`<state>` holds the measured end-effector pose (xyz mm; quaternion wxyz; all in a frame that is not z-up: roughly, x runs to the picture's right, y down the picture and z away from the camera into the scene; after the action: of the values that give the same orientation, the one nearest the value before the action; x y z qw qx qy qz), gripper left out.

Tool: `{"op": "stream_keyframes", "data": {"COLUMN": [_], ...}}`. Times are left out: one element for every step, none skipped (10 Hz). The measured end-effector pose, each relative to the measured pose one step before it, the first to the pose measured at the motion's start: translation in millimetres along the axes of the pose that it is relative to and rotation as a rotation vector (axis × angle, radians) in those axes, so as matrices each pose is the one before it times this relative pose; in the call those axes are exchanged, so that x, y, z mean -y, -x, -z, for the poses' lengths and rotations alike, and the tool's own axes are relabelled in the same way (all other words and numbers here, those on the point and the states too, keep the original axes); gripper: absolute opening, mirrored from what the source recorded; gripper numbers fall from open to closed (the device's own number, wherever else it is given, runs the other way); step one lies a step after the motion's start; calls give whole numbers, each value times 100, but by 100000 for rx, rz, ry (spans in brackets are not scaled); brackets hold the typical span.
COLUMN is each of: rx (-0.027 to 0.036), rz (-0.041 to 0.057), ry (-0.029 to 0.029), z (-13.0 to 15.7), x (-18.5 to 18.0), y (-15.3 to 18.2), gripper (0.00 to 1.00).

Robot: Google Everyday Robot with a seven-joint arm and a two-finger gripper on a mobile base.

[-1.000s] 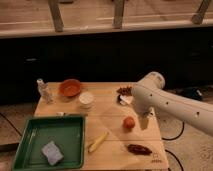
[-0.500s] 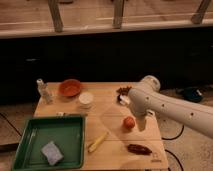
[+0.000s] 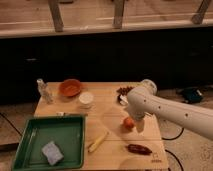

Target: Place apple in paper cup

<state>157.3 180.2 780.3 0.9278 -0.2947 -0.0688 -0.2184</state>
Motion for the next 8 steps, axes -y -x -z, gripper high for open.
{"op": "stream_keyframes", "data": {"rx": [645,446,905,404,408,928,801,797], "rz": [896,951,1854,851,389,518,545,175], "ry": [170,234,272,213,95,385,362,198], "z": [-527,-368,-554,-457,-322,-594,-461,-295], "x": [61,33,178,98,36,-17,32,-2], "y": [13,21,108,-113,-120,-65,20,112], "gripper": [80,80,80,80,80,80,80,80]}}
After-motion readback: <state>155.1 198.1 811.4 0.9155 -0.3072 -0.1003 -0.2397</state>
